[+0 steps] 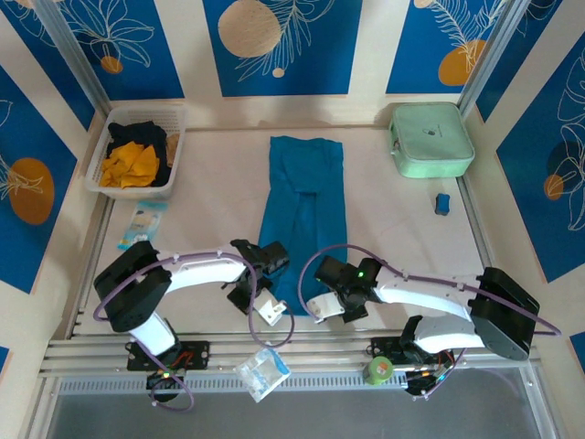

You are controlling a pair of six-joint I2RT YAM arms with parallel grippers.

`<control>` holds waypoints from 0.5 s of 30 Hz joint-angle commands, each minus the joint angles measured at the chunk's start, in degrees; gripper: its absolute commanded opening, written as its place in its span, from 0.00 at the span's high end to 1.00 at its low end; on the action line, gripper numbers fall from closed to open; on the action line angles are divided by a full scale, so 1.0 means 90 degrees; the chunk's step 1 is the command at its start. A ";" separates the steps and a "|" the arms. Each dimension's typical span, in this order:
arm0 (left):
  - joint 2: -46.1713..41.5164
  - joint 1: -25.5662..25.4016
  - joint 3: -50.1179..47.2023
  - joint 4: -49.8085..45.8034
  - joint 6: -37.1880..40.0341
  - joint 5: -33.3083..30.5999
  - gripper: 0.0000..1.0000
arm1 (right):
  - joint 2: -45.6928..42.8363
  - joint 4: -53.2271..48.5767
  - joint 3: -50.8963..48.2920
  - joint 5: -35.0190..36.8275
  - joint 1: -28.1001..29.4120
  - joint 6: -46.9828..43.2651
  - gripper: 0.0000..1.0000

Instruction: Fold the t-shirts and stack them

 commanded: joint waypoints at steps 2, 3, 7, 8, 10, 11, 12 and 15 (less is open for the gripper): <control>0.0209 0.0103 -0.0373 0.2087 -0.0094 -0.0474 1.00 | -0.0252 -0.0348 -0.0012 -0.0177 0.0025 0.0148 1.00; 0.0075 0.0105 -0.0379 0.2061 -0.0175 -0.0488 1.00 | -0.0318 -0.0386 -0.0007 -0.0173 0.0020 0.0175 1.00; -0.0561 -0.0089 -0.0325 0.1571 -0.0461 -0.0746 1.00 | -0.0659 -0.0493 0.0005 -0.0280 0.0011 0.0329 1.00; -0.0738 -0.0153 -0.0323 0.1494 -0.0535 -0.0801 1.00 | -0.0723 -0.0504 0.0007 -0.0325 0.0009 0.0384 1.00; -0.1051 -0.0242 -0.0343 0.1455 -0.0665 -0.0868 1.00 | -0.0831 -0.0514 0.0008 -0.0334 0.0001 0.0448 1.00; -0.1249 -0.0251 -0.0335 0.1469 -0.0707 -0.0883 1.00 | -0.0883 -0.0509 0.0023 -0.0313 0.0000 0.0463 1.00; -0.1396 -0.0244 -0.0326 0.1485 -0.0733 -0.0905 1.00 | -0.0917 -0.0498 0.0025 -0.0269 -0.0023 0.0458 1.00; -0.1777 -0.0181 -0.0225 0.1529 -0.0716 -0.1097 1.00 | -0.1064 -0.0272 0.0101 -0.0195 -0.0193 0.0460 1.00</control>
